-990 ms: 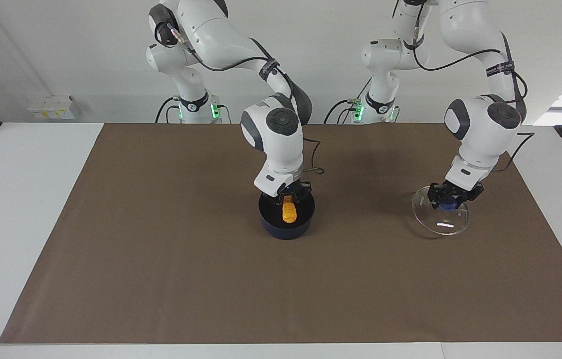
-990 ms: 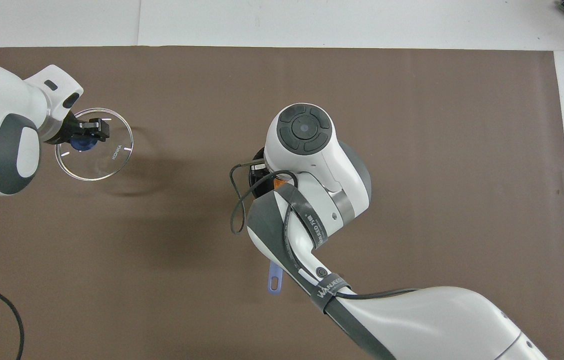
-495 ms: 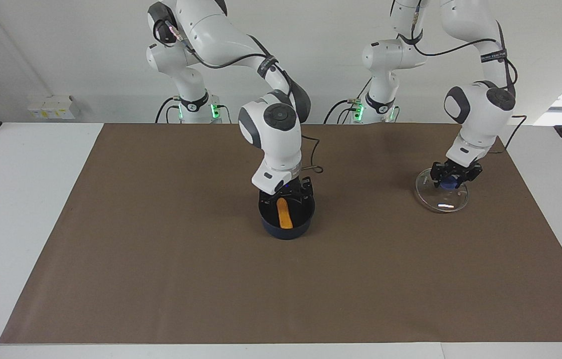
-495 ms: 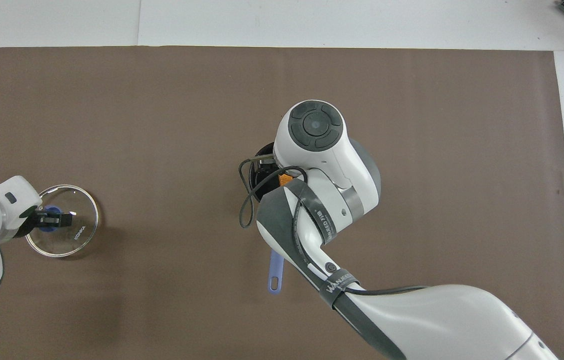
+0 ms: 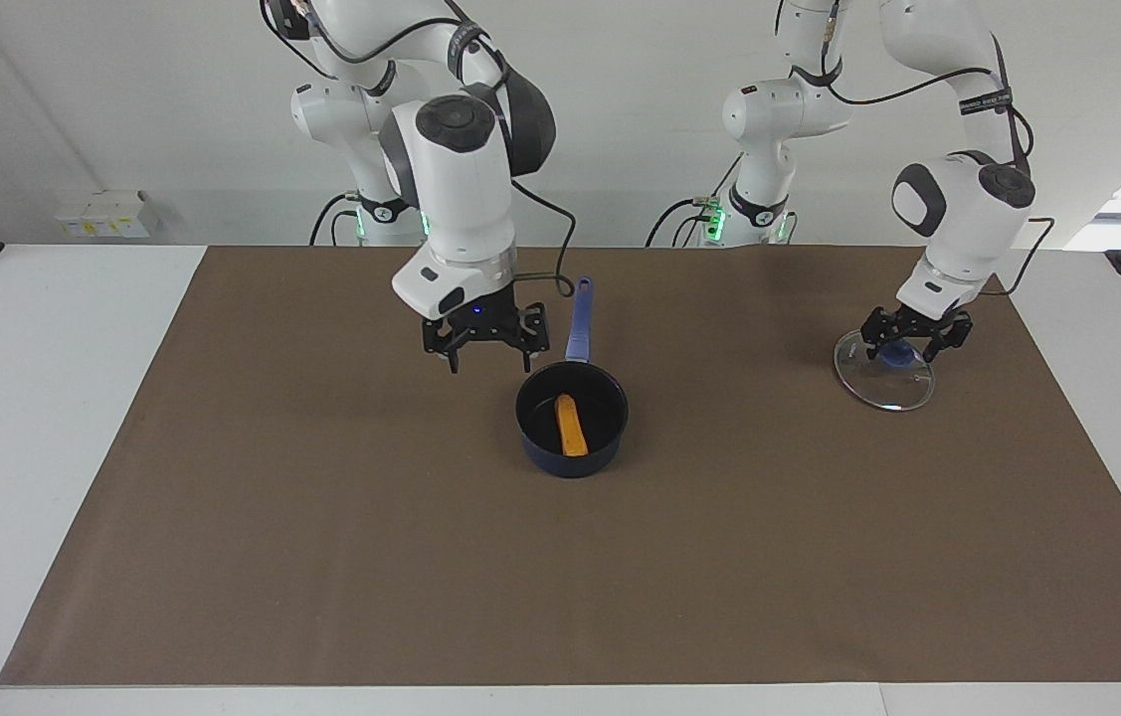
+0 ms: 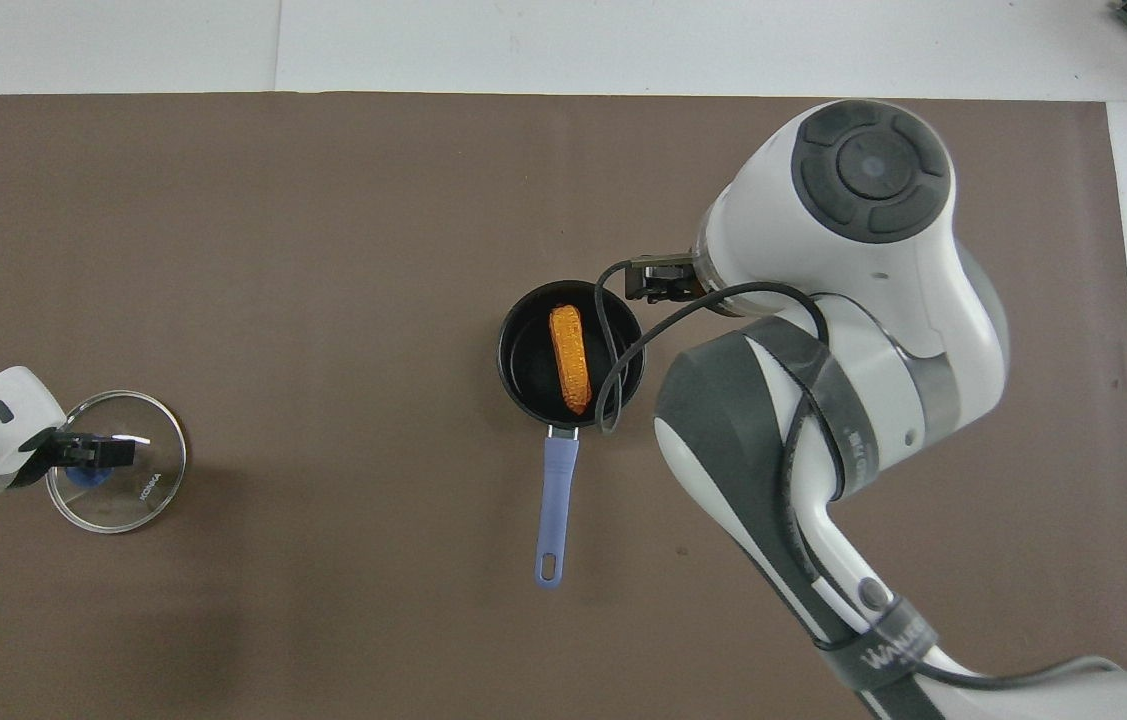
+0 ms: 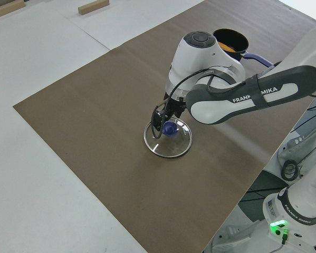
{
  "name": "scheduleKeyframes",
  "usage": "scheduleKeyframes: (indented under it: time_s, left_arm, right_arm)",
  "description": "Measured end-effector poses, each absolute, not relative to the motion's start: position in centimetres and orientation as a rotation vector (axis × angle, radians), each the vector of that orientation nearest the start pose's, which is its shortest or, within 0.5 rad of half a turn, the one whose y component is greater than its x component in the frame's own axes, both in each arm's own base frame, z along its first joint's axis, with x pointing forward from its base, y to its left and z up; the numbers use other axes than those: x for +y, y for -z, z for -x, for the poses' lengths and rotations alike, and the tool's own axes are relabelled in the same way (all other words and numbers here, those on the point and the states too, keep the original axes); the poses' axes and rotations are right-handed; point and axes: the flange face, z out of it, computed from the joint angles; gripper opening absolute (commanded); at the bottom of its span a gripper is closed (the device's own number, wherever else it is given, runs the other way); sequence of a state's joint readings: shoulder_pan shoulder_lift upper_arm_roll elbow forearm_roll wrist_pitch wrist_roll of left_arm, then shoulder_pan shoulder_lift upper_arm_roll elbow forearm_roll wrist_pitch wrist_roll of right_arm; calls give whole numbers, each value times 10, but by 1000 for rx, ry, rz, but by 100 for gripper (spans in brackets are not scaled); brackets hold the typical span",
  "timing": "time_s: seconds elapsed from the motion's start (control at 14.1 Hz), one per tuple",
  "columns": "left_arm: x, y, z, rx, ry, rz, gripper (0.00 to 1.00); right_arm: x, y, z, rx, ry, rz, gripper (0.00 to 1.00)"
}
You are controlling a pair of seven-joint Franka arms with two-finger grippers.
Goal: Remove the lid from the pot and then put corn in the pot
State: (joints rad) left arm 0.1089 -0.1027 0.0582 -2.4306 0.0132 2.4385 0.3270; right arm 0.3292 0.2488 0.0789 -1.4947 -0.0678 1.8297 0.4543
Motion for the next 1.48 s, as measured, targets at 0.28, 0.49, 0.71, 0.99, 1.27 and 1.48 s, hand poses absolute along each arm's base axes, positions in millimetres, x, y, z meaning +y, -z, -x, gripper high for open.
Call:
scheduleKeyframes:
  time_s: [0.28,0.49,0.71,0.99,1.27,1.48]
  left_arm:
    - [41,-407,-519,354,126,3097,100]
    - [7,-443,-548,292,77,3112,100]
    - [-15,-468,-561,225,35,3121,100]
    - [-26,-518,-566,187,6,3154,100]
    - [-27,-554,-560,193,-49,3157,100]
    - [-27,-584,-555,196,-80,3157,100]
  right_arm:
    - [192,-593,-585,163,188,3143,100]
    - [161,-635,-563,233,195,3130,100]
    - [139,-661,-547,291,179,3105,100]
    - [95,-687,-534,359,168,3077,100]
    - [51,-695,-524,303,113,3095,100]
    - [5,-696,-520,223,80,3103,100]
